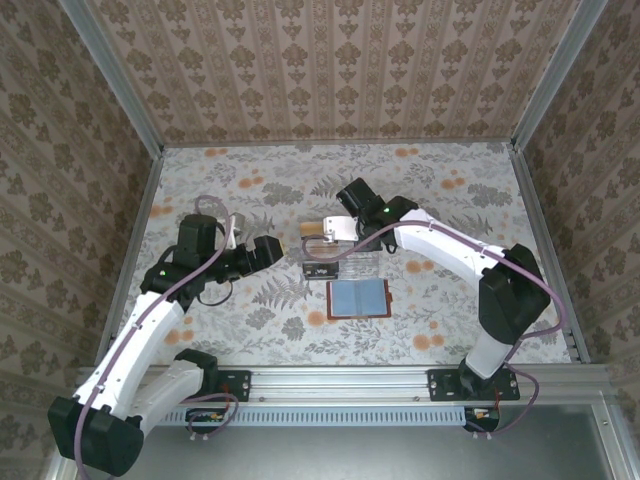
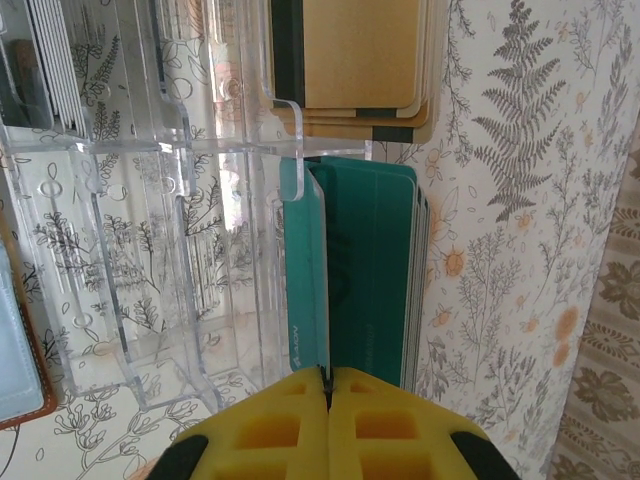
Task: Take the credit cards out of the card holder
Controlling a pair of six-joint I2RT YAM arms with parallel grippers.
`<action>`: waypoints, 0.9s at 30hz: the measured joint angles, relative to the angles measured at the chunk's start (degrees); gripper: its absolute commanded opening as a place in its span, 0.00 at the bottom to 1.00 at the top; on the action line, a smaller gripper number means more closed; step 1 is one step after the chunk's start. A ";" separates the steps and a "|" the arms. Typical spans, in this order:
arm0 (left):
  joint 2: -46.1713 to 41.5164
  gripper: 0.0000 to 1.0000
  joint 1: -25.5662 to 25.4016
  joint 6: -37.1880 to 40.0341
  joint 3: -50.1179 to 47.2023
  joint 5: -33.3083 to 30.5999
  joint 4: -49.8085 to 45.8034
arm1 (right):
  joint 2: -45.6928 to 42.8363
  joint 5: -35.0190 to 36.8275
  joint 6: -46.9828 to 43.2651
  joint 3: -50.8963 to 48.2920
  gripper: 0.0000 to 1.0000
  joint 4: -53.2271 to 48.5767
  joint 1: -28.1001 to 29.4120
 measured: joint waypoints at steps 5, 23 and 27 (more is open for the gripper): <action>0.00 1.00 0.00 0.00 0.00 0.22 0.00 | 0.52 0.20 0.55 -0.46 0.17 1.57 -0.26; -1.84 1.00 0.33 -0.20 -1.64 0.33 0.22 | 0.55 4.83 2.67 -1.77 0.32 8.07 -1.09; -2.67 1.00 0.33 -0.76 -2.01 0.31 0.22 | 0.55 5.75 3.34 -1.79 0.32 9.46 -1.53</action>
